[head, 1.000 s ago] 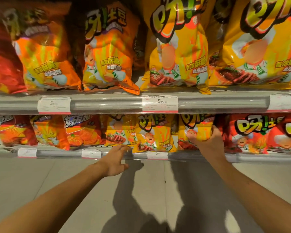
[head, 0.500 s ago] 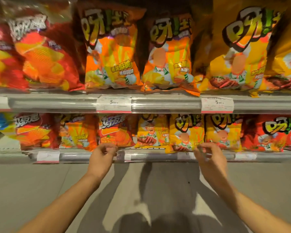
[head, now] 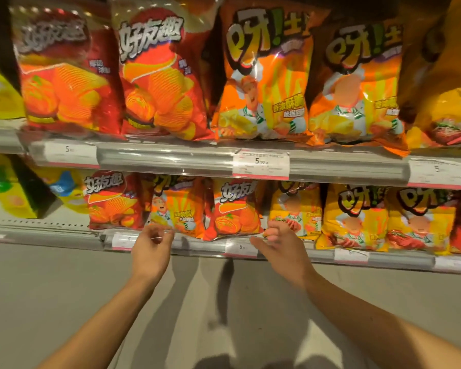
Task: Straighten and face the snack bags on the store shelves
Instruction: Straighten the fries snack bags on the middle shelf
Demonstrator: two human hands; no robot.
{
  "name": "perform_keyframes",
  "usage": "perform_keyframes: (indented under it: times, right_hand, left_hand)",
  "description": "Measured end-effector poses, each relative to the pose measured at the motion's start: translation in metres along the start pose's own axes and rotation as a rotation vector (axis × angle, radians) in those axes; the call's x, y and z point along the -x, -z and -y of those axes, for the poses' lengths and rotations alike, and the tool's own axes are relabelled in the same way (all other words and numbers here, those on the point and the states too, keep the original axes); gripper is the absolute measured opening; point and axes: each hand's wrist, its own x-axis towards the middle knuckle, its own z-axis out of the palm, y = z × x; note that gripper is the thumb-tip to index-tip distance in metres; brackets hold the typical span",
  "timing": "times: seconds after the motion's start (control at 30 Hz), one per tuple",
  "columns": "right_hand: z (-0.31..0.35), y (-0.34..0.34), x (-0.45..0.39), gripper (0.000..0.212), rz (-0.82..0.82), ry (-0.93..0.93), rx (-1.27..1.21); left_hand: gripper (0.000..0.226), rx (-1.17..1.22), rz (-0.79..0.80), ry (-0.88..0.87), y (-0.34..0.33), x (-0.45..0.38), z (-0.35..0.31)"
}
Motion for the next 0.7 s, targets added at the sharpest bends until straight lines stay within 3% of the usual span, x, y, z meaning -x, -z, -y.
perform_keyframes:
  times: [0.17,0.23,0.3,0.47,0.6,0.7]
  right_hand:
    - [0.018,-0.03,-0.025,0.094,-0.025,0.044,-0.036]
    - [0.021,-0.035,-0.041,0.086,-0.058,0.036,-0.051]
    - [0.022,-0.038,-0.055,0.078,-0.048,-0.013,-0.035]
    - [0.018,-0.047,-0.082,0.1,0.024,-0.113,-0.022]
    - [0.015,-0.053,-0.089,0.055,-0.005,-0.067,-0.126]
    - [0.011,-0.055,-0.093,0.059,-0.006,-0.071,-0.12]
  left_hand:
    - [0.056,-0.042,-0.004,-0.035,0.012,-0.028,0.002]
    - [0.07,-0.019,0.025,-0.058,0.01,-0.042,0.001]
    - [0.073,0.014,0.081,-0.073,0.006,-0.057,-0.004]
    - [0.068,0.009,0.193,-0.029,-0.005,-0.092,0.0]
    - [0.071,-0.01,0.238,0.007,-0.011,-0.104,0.012]
    - [0.079,-0.033,0.224,0.008,-0.016,-0.103,0.013]
